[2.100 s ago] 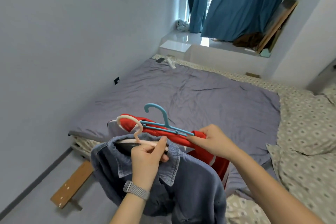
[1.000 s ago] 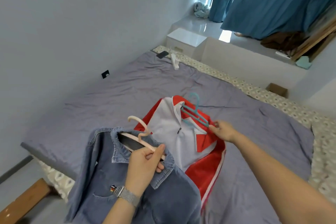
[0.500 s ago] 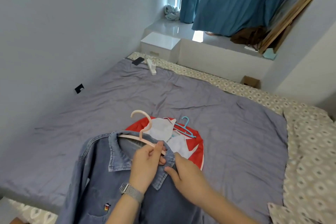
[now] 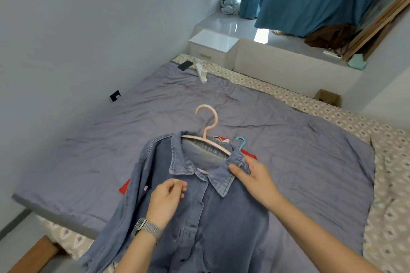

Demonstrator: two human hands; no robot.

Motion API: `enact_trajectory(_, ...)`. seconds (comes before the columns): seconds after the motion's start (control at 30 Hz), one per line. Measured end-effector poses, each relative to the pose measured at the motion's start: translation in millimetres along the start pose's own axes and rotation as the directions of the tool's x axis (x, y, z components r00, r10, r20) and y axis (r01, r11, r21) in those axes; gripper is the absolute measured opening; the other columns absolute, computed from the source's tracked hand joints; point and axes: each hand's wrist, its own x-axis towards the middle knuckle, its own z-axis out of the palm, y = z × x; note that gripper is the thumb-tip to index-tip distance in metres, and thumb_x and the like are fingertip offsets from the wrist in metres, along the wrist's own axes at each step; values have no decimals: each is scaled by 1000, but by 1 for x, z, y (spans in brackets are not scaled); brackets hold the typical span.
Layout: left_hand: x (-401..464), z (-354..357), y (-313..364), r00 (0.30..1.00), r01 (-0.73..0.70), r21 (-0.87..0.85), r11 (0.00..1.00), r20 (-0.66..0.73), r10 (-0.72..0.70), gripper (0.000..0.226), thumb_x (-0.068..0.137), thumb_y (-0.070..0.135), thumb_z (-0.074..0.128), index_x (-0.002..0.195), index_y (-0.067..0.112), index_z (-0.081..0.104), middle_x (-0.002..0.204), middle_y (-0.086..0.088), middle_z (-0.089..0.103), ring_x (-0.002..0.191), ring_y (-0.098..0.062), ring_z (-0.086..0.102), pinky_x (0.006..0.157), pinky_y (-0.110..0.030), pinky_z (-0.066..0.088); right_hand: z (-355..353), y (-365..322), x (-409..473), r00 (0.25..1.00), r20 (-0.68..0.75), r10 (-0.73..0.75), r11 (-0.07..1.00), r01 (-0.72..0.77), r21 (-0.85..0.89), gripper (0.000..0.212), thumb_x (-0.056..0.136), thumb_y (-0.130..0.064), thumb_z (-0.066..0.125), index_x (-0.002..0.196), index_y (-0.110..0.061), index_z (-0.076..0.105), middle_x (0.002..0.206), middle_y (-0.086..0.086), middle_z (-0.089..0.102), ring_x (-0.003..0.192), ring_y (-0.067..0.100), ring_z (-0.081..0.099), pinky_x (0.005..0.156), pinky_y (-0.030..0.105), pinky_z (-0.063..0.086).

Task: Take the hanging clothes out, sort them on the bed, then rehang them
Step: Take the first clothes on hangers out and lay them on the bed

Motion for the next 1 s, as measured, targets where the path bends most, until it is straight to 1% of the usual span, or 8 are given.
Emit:
enact_trajectory(0.13,2,2,-22,998,57,36,998,21,-58,27,92,10,50,74,18,69,69,6,68,63,-9,60,67,-29,49,-23,15,43,999,-28,38,999,-37,3,3,89,-22,66,90,-19,67,88,-9,72,80,-3,60,79,26,48)
enact_trajectory(0.27,7,5,-28,999,37,79,996,13,-38,27,91,14,51,72,20,69,69,8,68,66,-9,63,75,-34,54,-41,40,91,998,-27,52,993,-55,-100,10,91,-16,63,101,-14,62,94,-7,64,75,-22,53,69,6,40)
enact_trajectory(0.37,11,8,-25,1000,7,142,990,-28,-3,32,90,11,50,66,24,66,69,7,69,70,-10,65,73,-31,53,-45,79,128,980,23,198,906,-174,-386,22,92,-15,61,112,-11,53,99,8,61,93,16,59,75,26,38)
enact_trajectory(0.47,9,11,-23,999,-20,187,982,-27,26,32,91,12,51,69,28,67,72,3,70,71,-17,66,66,-29,51,-30,118,137,911,68,406,716,-271,-644,57,88,-12,59,138,-7,32,117,25,59,108,39,58,90,38,45)
enact_trajectory(0.6,1,12,-29,999,-28,263,964,-29,37,25,92,20,52,80,32,70,74,9,71,56,-1,59,50,-12,41,17,129,101,851,261,456,617,-91,-782,58,86,-14,51,140,-20,31,131,20,53,119,36,52,98,41,45)
enact_trajectory(0.77,-8,-7,-51,999,-30,366,930,-24,41,31,92,24,54,68,42,61,73,3,71,60,-8,61,54,-14,42,69,128,46,737,379,559,593,-36,-804,50,90,-15,46,139,-19,36,136,13,47,123,31,47,96,38,45)
enact_trajectory(0.9,-17,-41,-66,998,-69,456,887,26,64,19,91,25,56,78,35,66,57,9,61,48,9,51,49,-10,36,92,111,18,791,303,532,609,-108,-786,44,88,-16,48,132,-16,43,132,12,51,119,30,50,94,37,46)
enact_trajectory(1.0,-25,-68,-73,992,-128,521,844,81,100,17,92,27,54,85,30,70,57,10,61,51,4,52,51,-12,35,111,88,-10,841,227,490,626,-159,-763,38,88,-19,50,125,-12,47,125,13,54,115,31,52,90,36,47)
